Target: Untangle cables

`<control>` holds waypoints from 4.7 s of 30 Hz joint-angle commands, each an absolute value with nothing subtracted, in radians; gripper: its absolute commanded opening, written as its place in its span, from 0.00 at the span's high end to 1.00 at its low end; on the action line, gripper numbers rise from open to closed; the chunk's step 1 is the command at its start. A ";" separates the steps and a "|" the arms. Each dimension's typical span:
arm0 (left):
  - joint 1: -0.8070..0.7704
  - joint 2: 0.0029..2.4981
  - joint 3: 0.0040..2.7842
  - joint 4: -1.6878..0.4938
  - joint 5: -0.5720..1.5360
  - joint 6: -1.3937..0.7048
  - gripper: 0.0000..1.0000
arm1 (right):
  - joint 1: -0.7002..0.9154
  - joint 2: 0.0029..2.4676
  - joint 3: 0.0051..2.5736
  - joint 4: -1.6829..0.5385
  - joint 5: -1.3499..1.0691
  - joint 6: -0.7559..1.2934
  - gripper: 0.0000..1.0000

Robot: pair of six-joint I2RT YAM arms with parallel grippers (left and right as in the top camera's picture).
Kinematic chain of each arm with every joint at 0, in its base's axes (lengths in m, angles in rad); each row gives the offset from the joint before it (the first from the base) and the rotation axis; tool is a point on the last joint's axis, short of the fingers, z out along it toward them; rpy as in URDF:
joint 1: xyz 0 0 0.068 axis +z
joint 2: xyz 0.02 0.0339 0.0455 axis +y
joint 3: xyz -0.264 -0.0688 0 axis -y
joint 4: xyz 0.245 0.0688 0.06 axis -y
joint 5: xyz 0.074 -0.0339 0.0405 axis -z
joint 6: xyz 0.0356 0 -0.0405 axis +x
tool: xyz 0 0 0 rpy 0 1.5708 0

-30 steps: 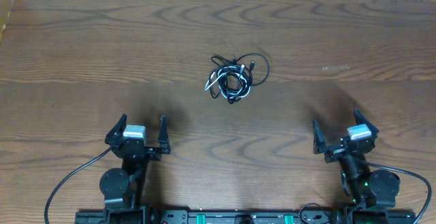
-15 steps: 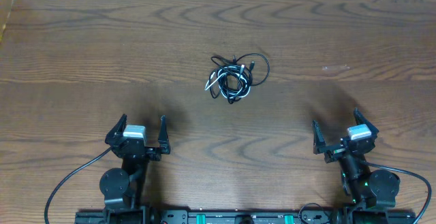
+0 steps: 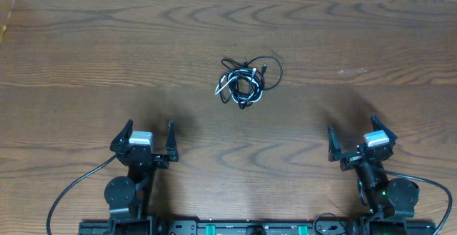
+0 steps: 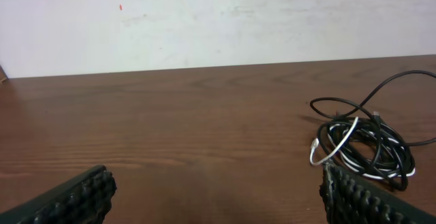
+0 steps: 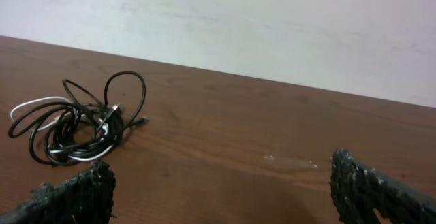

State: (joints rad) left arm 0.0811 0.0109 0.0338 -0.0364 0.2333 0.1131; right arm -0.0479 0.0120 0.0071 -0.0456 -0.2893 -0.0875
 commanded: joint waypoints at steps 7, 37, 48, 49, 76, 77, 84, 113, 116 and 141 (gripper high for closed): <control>0.077 0.004 0.004 -0.047 0.231 0.131 0.02 | -0.042 0.006 0.006 -0.049 -0.295 -0.080 0.01; 0.077 0.616 0.507 -0.183 0.417 0.119 0.02 | -0.042 0.006 0.006 -0.049 -0.295 -0.080 0.01; -0.017 1.055 1.042 -0.599 0.345 0.120 0.02 | -0.042 0.006 0.006 -0.049 -0.295 -0.080 0.01; -0.040 1.085 1.084 -0.634 0.310 0.120 0.02 | -0.042 0.006 0.006 -0.049 -0.295 -0.080 0.01; -0.203 1.223 1.244 -0.715 0.422 0.034 0.02 | -0.042 0.006 0.006 -0.049 -0.294 -0.080 0.01; -0.203 1.223 1.244 -0.715 0.424 0.033 0.02 | -0.042 0.006 0.006 -0.049 -0.294 -0.080 0.01; -0.202 1.224 1.244 -0.716 0.423 0.033 0.02 | -0.042 0.006 0.006 -0.044 -0.382 -0.075 0.01; -0.202 1.246 1.244 -0.698 0.321 -0.128 0.02 | 0.021 1.000 0.873 -0.499 -0.786 0.110 0.01; -0.202 1.274 1.244 -0.673 0.316 -0.172 0.02 | 0.089 1.195 1.025 -0.540 -0.784 0.065 0.01; 0.017 1.416 1.244 -0.679 0.093 -0.205 0.01 | 0.463 1.929 1.320 -0.350 -0.543 0.473 0.55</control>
State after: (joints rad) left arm -0.0277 1.4193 1.2236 -0.6659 0.1219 -0.1917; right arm 0.4301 1.9156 1.3075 -0.3386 -0.6701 0.3893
